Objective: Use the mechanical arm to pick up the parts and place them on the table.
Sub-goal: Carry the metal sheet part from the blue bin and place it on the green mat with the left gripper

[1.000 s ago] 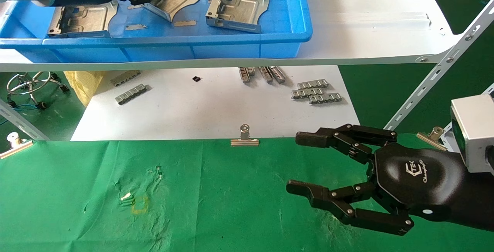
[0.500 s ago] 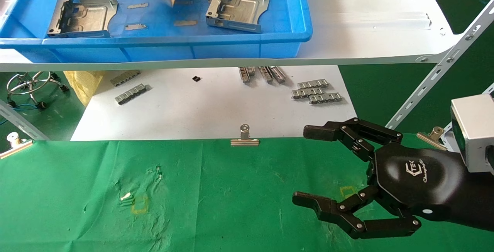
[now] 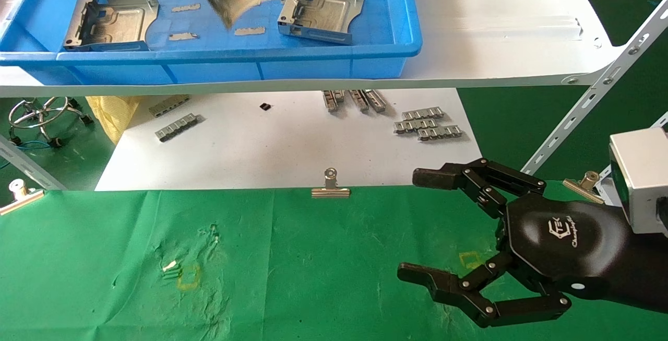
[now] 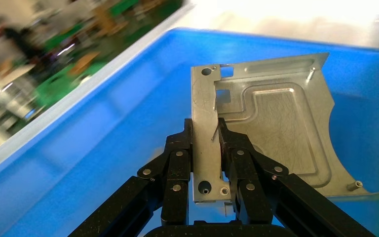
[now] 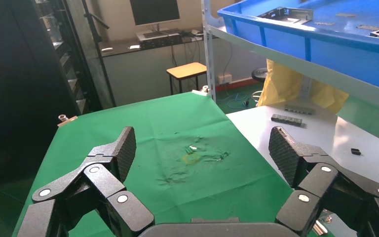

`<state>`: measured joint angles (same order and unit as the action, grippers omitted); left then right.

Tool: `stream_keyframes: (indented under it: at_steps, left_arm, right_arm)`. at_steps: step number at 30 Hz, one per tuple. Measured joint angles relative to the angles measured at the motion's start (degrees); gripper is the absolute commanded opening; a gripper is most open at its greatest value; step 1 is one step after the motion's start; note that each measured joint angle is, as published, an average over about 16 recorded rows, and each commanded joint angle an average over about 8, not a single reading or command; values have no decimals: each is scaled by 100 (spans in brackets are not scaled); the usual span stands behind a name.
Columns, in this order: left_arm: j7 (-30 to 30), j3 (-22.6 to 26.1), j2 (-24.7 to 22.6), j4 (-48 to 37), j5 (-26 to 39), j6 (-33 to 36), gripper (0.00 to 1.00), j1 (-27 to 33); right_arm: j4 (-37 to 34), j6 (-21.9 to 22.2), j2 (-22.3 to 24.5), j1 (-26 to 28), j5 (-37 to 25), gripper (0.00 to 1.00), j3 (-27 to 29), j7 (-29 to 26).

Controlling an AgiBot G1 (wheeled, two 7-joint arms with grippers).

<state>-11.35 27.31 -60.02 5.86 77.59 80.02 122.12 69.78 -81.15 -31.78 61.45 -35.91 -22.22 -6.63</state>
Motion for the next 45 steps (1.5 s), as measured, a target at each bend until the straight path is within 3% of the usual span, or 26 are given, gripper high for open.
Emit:
stream_keyframes:
  at_steps: [6,12,18,23,29,38,40,45]
  left_arm:
    - [-528,-46,336,380,-343,862,0,-238]
    - [-833,141,814,1286,-996,1208,0,-796]
    - [-1010,651,1445,2446,-1702,1202,0,-1545]
    - [-1303,1230,1849,3063,-1908,1146,0,-2046]
    - [-1972,1879,2005,3065,-1685,1087,0,-2392]
    - [-3052,2416,1788,2186,-1316,1001,0,-2597]
    - [-3234,2477,1730,1967,-1281,977,10,-2616]
    - [-3579,2579,1582,1461,-1191,904,67,-2609]
  right_arm:
    - [0,0,0,0,0,100,0,0]
    - [0,0,0,0,0,100,0,0]
    - [0,0,0,0,0,100,0,0]
    - [0,0,0,0,0,100,0,0]
    - [0,0,0,0,0,100,0,0]
    - [0,0,0,0,0,100,0,0]
    - [0,0,0,0,0,100,0,0]
    - [0,0,0,0,0,100,0,0]
